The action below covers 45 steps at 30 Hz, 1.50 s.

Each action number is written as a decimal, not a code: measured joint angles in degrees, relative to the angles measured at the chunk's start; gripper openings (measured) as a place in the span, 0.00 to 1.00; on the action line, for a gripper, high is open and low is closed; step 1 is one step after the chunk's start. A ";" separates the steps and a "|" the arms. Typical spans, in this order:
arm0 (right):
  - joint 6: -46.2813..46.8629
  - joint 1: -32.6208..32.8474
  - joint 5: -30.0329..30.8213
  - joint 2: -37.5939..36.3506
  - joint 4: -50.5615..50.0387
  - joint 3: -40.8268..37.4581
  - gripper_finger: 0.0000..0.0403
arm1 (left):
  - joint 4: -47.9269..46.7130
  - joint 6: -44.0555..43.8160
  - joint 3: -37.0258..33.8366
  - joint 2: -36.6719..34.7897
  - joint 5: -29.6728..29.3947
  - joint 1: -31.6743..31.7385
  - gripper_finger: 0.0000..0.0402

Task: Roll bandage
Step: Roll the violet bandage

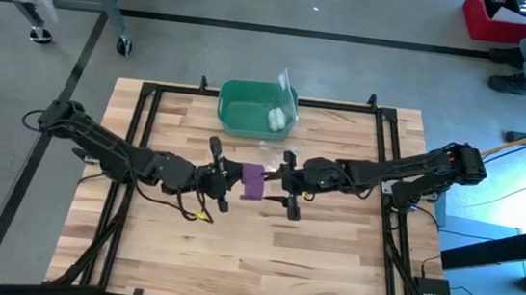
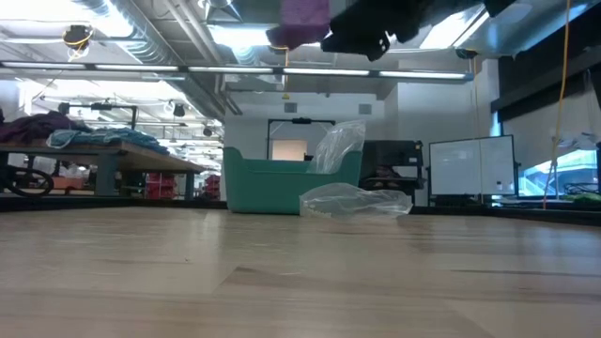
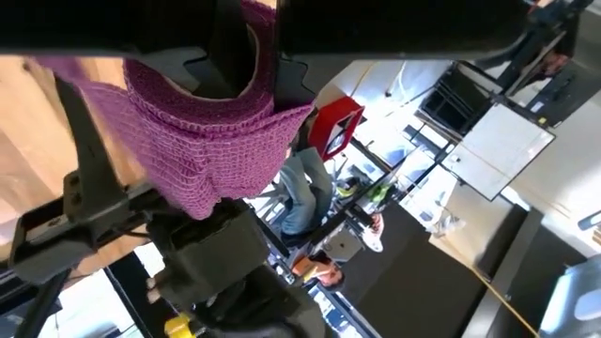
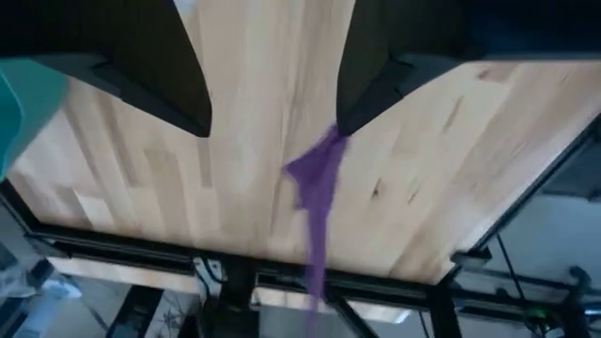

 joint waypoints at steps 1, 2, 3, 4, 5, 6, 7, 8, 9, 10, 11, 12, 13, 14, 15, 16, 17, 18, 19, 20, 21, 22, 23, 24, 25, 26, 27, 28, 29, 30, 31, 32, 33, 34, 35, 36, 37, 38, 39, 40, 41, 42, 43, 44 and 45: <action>-0.04 0.00 -0.42 0.41 0.34 0.00 0.56 | 0.22 0.01 0.00 0.01 0.09 0.08 0.04; -0.19 -0.04 -1.10 1.08 2.22 0.05 0.54 | 0.35 0.17 0.00 0.02 0.11 0.19 0.04; -0.58 -0.02 -1.37 1.58 2.99 0.17 0.52 | 0.52 0.37 0.00 0.01 0.07 0.22 0.04; -1.08 -0.02 -1.85 2.28 3.07 0.11 0.50 | 0.49 0.51 0.00 0.02 0.03 0.26 0.04; -1.27 -0.03 -2.55 3.05 3.71 0.04 0.48 | 0.48 0.68 0.00 0.02 -0.02 0.26 0.04; -1.36 -0.02 -2.96 3.47 4.01 0.04 0.46 | 0.48 1.03 0.00 0.02 -0.06 0.24 0.04; -1.42 -0.02 -3.56 3.84 3.96 -0.03 0.44 | 0.59 1.22 0.00 0.02 -0.05 0.16 0.04; -1.42 -0.02 -4.60 4.07 4.65 -0.04 0.43 | 0.91 1.30 0.00 0.02 -0.02 0.13 0.04; -1.38 -0.02 -5.45 4.13 5.30 0.07 0.41 | 0.88 1.32 0.00 0.02 -0.03 0.09 0.04; -1.12 -0.02 -5.86 4.13 5.21 0.11 0.40 | 0.88 1.33 0.00 0.02 -0.01 0.07 0.04; -0.24 -0.02 -6.04 4.13 4.95 0.09 0.40 | 0.90 1.31 0.00 0.02 0.00 0.07 0.04; 0.37 -0.02 -6.18 4.13 4.91 0.09 0.39 | 0.68 1.32 0.00 0.02 -0.03 0.09 0.04; 1.10 -0.02 -6.18 4.15 4.33 0.09 0.39 | 0.69 1.31 0.00 0.02 -0.04 0.09 0.04; 1.40 -0.02 -6.16 4.15 4.14 0.05 0.39 | 0.81 1.27 0.00 0.02 -0.04 0.09 0.04; 1.46 -0.02 -6.03 4.15 4.47 0.04 0.40 | 0.85 1.22 0.00 0.02 -0.09 0.09 0.04; 1.50 -0.02 -5.53 4.15 4.89 0.04 0.40 | 1.08 1.22 0.00 0.02 -0.09 0.09 0.04; 1.42 -0.02 -5.32 4.15 5.52 0.04 0.40 | 1.28 1.27 0.00 0.02 -0.06 0.09 0.04; 1.18 -0.02 -5.20 4.15 6.33 0.05 0.40 | 1.54 1.44 0.00 0.02 -0.07 0.07 0.04; 0.63 -0.02 -5.20 4.15 6.76 0.07 0.40 | 1.97 1.45 0.00 0.02 -0.04 0.07 0.04; -0.04 -0.02 -5.23 4.15 7.14 0.07 0.39 | 2.24 1.41 0.00 0.02 0.23 0.07 0.04; -0.58 0.02 -5.36 4.18 7.99 0.07 0.38 | 2.25 1.29 0.00 0.02 0.69 0.07 0.04; -1.24 0.02 -5.81 4.26 8.96 0.07 0.37 | 2.24 1.22 0.00 0.02 1.06 0.07 0.04; -1.53 0.02 -6.19 4.63 10.21 0.07 0.35 | 2.20 1.28 0.00 0.02 1.27 0.07 0.04; -1.72 0.02 -6.44 5.16 11.41 0.11 0.32 | 2.06 1.52 0.00 0.02 1.29 0.07 0.04; -1.90 0.02 -6.57 5.70 11.57 0.15 0.29 | 2.03 1.79 0.00 0.02 1.29 0.07 0.04; -2.40 0.02 -6.60 6.45 11.40 0.14 0.25 | 2.19 1.88 0.00 0.02 1.29 0.14 0.04; -2.93 0.04 -6.54 7.17 11.33 0.13 0.21 | 2.53 1.89 0.00 0.02 1.32 0.14 0.04; -3.21 0.11 -6.19 7.67 11.21 0.06 0.17 | 2.71 1.89 0.01 0.02 1.36 0.13 0.04; -3.60 0.49 -6.09 7.97 11.20 0.00 0.11 | 3.02 2.02 0.01 0.03 1.38 0.10 0.04; -4.48 0.87 -5.62 8.04 11.67 0.00 0.06 | 3.77 2.40 0.00 0.07 1.40 -0.03 0.04; -5.57 1.34 -4.74 8.04 12.20 0.00 0.04 | 4.81 2.71 0.00 0.09 1.40 -0.27 0.04; -6.55 2.17 -3.81 8.04 12.89 0.00 0.03 | 6.25 2.90 0.00 0.09 1.35 -0.33 0.04; -7.53 3.14 -2.79 8.04 13.64 0.00 0.04 | 7.86 3.11 0.01 0.09 1.17 -0.36 0.04; -8.51 4.15 -2.01 8.04 14.21 0.02 0.05 | 9.54 3.40 0.00 0.09 0.93 -0.60 0.04; -9.55 5.08 -1.03 8.04 14.64 0.02 0.06 | 11.41 3.99 0.00 0.09 0.33 -0.87 0.04; -10.85 6.00 -0.13 8.04 15.10 0.04 0.06 | 13.52 4.90 0.01 0.09 -1.01 -1.26 0.04; -12.18 6.78 0.40 8.04 15.31 0.07 0.05 | 15.81 6.53 0.00 0.09 -2.70 -1.75 0.04; -13.36 7.42 0.71 8.04 15.22 0.07 0.04 | 18.42 8.41 0.00 0.09 -4.18 -2.11 0.04; -13.98 7.89 0.93 8.24 15.17 0.07 0.03 | 21.23 10.48 0.00 0.09 -5.46 -2.49 0.04; -14.56 8.12 1.06 8.64 15.31 0.11 0.02 | 24.13 12.67 0.00 0.09 -6.34 -2.94 0.04; -14.78 8.44 1.10 8.82 15.04 0.13 0.02 | 27.57 14.92 0.00 0.09 -6.98 -3.39 0.04; -14.73 8.49 1.46 9.04 14.34 0.09 0.03 | 31.07 17.39 0.00 0.09 -7.17 -3.79 0.04; -14.48 8.70 1.70 9.39 14.38 0.07 0.04 | 34.73 20.04 0.00 0.09 -7.24 -4.19 0.04; -14.06 8.68 2.43 9.48 14.31 0.06 0.04 | 38.43 22.58 0.02 0.09 -7.24 -4.70 0.04; -13.69 8.68 2.93 9.48 13.78 0.07 0.04 | 42.42 25.60 0.02 0.09 -7.26 -5.23 0.04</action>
